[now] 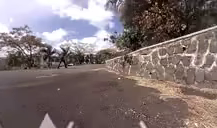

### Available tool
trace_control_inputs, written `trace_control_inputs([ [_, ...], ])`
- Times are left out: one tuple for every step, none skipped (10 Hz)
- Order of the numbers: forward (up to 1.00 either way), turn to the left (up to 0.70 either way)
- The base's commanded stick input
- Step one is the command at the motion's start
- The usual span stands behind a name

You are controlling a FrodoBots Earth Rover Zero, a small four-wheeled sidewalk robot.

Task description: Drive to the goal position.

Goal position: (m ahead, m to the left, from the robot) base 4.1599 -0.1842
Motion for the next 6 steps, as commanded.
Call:
trace_control_inputs([
  [0.5,0.0],
  [0.5,0.0],
  [0.5,0.0],
  [0.5,0.0],
  [0.5,0.0],
  [0.5,0.0],
])
